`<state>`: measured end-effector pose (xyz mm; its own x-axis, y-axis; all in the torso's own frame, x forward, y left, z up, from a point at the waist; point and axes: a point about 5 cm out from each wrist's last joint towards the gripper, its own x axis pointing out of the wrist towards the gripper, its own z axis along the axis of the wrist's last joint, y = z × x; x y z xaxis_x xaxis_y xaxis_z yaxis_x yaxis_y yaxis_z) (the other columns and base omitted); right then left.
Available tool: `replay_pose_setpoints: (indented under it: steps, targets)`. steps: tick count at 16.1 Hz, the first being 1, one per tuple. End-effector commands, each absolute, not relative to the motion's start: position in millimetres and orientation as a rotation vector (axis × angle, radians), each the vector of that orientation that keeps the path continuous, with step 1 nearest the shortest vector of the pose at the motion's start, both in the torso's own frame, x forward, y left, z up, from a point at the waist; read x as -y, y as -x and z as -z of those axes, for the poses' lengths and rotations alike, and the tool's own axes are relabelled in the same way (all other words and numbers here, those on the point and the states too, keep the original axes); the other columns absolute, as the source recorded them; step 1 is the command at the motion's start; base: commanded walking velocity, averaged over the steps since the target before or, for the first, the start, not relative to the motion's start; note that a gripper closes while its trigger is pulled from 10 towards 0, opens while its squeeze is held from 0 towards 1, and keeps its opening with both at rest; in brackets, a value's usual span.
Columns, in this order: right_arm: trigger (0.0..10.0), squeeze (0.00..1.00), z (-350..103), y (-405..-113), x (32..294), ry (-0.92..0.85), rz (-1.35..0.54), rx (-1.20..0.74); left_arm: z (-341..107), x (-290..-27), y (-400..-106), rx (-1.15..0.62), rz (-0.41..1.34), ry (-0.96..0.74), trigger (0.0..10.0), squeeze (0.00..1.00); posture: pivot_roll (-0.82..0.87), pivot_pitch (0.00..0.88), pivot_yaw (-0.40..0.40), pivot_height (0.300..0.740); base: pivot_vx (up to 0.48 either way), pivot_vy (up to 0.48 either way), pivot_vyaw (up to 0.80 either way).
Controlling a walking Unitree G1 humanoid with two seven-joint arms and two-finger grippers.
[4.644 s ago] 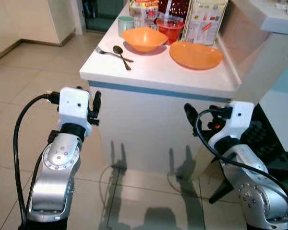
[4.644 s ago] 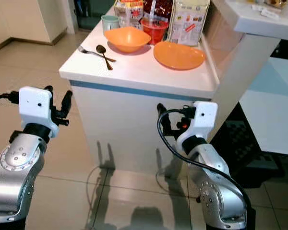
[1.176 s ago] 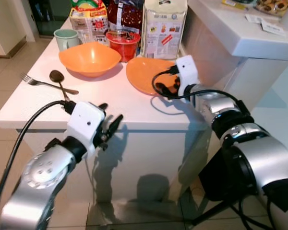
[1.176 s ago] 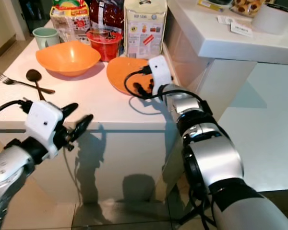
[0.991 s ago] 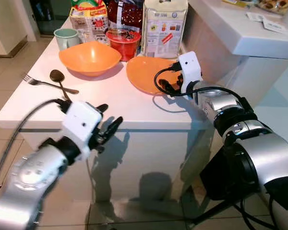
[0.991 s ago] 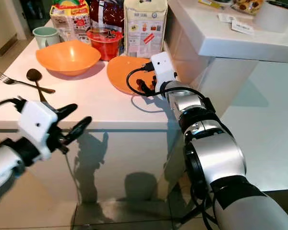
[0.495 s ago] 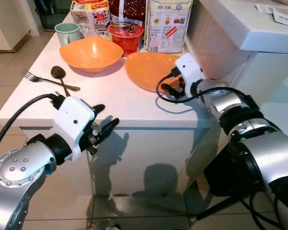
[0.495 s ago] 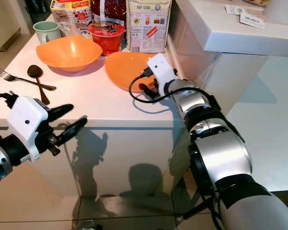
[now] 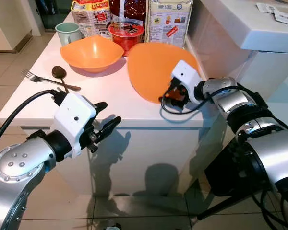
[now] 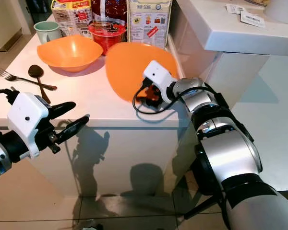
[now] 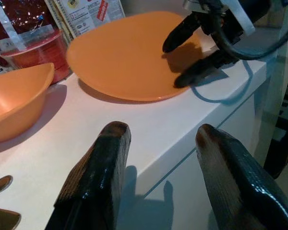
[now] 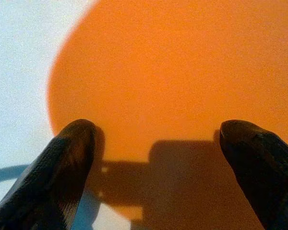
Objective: Setting the table
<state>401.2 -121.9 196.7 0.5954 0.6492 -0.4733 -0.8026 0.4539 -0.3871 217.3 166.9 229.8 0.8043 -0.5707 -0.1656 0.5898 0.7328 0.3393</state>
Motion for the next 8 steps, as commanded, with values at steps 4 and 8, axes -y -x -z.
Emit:
replay_pose_setpoints:
  steps: [4,8]
  targets:
    - [10.0,0.00,-199,-391,123,0.694,-1.137,-0.296,-233,-162,-223,-0.023,0.673,-0.389,10.0,0.00,0.18,0.024,-0.048,0.740,0.000,0.000,0.00]
    - [10.0,0.00,-210,-386,118,0.605,-1.287,-0.240,-233,-158,-224,-0.008,0.685,-0.383,10.0,0.00,0.17,0.000,-0.053,0.740,0.000,0.000,0.00]
